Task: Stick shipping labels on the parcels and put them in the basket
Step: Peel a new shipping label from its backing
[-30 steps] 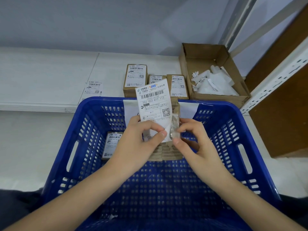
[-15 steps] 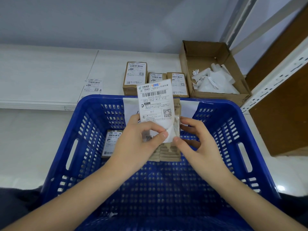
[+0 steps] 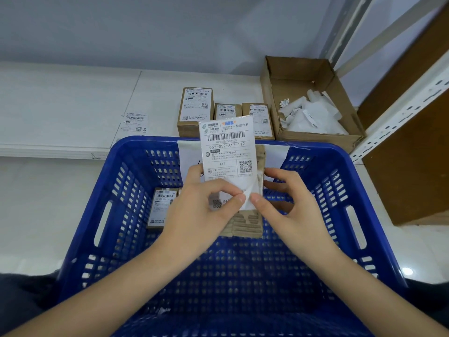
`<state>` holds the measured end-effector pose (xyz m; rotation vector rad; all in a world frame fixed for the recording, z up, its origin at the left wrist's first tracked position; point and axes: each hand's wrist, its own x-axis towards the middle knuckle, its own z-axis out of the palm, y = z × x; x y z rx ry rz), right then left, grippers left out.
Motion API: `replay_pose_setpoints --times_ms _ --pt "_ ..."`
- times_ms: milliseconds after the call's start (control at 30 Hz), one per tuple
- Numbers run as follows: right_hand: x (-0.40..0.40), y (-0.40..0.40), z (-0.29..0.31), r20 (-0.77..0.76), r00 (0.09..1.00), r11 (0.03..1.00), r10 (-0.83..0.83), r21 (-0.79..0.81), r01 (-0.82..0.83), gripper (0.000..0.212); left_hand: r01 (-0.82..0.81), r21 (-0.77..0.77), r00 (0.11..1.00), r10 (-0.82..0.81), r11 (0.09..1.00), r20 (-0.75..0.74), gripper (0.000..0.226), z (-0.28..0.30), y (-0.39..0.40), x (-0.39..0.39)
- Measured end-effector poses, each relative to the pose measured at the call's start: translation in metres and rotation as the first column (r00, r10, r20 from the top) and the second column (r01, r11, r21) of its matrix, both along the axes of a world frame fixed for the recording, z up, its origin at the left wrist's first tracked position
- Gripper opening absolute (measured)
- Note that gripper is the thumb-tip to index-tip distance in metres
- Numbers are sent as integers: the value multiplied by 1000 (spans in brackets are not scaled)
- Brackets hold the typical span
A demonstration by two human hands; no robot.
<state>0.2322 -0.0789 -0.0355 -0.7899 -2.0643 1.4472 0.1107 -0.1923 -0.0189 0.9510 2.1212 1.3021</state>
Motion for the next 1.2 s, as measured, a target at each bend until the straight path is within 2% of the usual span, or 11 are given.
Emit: replay_pose_setpoints --times_ms 167,367,500,667,833,900,967,1000,1100,1133,1200 --pt "1 2 -2 -25 1000 1000 -7 3 7 59 -7 21 1000 7 1000 16 6 3 0 -1" --pt "0 6 -2 -34 999 1000 -15 4 15 51 -34 81 997 28 996 70 18 8 2 -4" --pt "0 11 3 -47 998 991 46 -126 -52 57 -7 114 996 -4 993 90 21 12 2 -3" --pt "0 15 4 -35 998 990 48 -130 -52 54 28 81 998 -33 996 60 18 16 1 -3" --pt "0 12 3 -9 1000 993 -6 -115 5 51 24 37 992 -28 999 121 19 14 3 -11" --pt "0 14 4 17 999 997 -40 -70 41 51 47 40 999 -48 998 22 32 11 1 -12" --pt "0 16 4 32 997 995 -75 -68 77 51 99 35 977 -91 994 -192 36 11 -2 -13" --pt "0 17 4 39 996 993 -85 -76 88 50 126 21 935 -111 992 -338 34 10 -4 -13" --pt "-1 15 2 68 993 993 -97 -67 102 50 177 -52 675 -160 983 -720 34 4 -4 -14" --pt "-1 14 1 79 992 993 -98 -52 103 51 183 -68 630 -170 981 -758 34 3 -4 -13" --pt "0 12 0 103 989 994 -103 -26 106 53 186 -72 630 -175 980 -757 33 1 -4 -10"
